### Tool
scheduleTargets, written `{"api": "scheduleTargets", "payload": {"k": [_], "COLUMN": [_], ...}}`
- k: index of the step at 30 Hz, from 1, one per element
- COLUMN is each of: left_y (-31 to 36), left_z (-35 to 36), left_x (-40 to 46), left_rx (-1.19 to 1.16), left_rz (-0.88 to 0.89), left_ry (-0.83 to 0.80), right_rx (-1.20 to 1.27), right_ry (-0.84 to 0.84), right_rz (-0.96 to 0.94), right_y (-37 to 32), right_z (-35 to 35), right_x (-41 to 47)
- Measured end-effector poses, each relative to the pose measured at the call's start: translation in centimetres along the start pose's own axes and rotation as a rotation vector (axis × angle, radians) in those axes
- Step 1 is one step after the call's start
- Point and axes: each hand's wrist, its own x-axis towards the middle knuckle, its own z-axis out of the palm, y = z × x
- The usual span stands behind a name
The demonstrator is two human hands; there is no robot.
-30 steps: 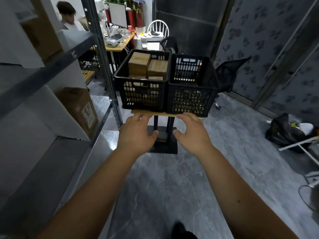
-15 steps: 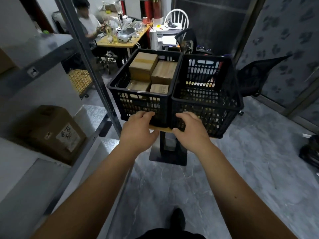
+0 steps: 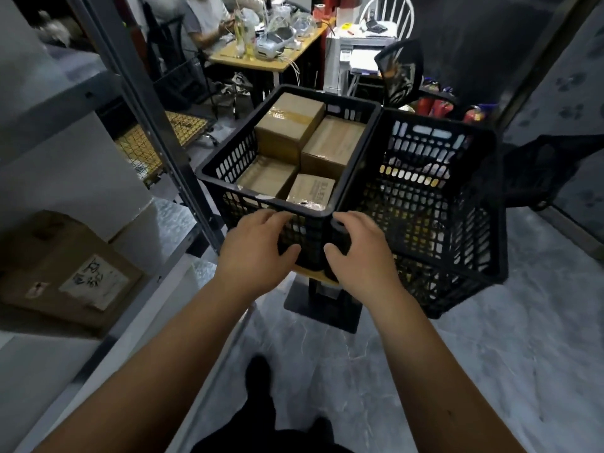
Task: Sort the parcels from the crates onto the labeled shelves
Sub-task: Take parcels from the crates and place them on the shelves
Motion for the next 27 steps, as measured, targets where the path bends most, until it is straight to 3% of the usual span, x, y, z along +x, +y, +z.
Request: {"api": "scheduleTargets", "payload": {"k": [7,12,16,27], "left_y": [-4.2,-7.5,-9.1,-10.9], "left_z": [0.4,0.6,1.5,5.6], "left_x": [8.3,15.2,20.9,26.3], "left_rx": [-0.147,-0.247,-0.188,-0.198], "left_rz": [-0.063,0.019,0.057,0.138], "left_ry": [-0.036,-0.132,-0.255,-0.506], "right_rx": [-0.112,-0.207,-0.393,-0.805], "right_ry": [-0.007,-0.033,-0.069,-0.531], "right_rz": [0.006,0.039,0.021,0.119], "right_y": [-0.8,-1.7,-3.1,-2.4], "right_z": [0.8,1.7,3.3,7.6], "right_x": [7.1,12.7,17.5,23.2]}}
